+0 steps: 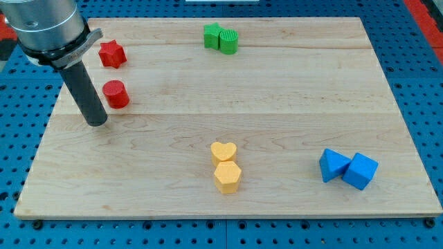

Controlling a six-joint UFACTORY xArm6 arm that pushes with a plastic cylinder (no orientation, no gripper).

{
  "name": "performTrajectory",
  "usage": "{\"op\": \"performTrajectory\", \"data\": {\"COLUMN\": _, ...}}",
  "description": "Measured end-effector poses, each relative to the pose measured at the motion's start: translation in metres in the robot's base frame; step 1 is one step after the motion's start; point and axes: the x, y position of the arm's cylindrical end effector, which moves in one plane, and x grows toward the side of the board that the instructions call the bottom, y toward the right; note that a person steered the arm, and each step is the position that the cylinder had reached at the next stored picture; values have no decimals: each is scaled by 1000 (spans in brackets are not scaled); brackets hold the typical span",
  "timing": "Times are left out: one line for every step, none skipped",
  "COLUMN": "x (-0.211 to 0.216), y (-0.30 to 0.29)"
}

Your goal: Move the red circle into the bottom right side of the red star

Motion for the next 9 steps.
{"op": "performTrajectory", "data": {"x": -15, "y": 9}}
{"op": "performTrajectory", "data": {"x": -38, "y": 9}}
{"op": "performTrajectory", "data": {"x": -45, "y": 9}}
{"op": "performTrajectory", "data": {"x": -73, "y": 9}}
{"op": "performTrajectory", "data": {"x": -91, "y": 9}}
{"op": "performTrajectory", "data": {"x": -63, "y": 9}}
{"op": "performTrajectory", "data": {"x": -7, "y": 20}}
{"op": "performTrajectory", "data": {"x": -23, "y": 53}}
{"op": "performTrajectory", "data": {"x": -53, "y": 53}}
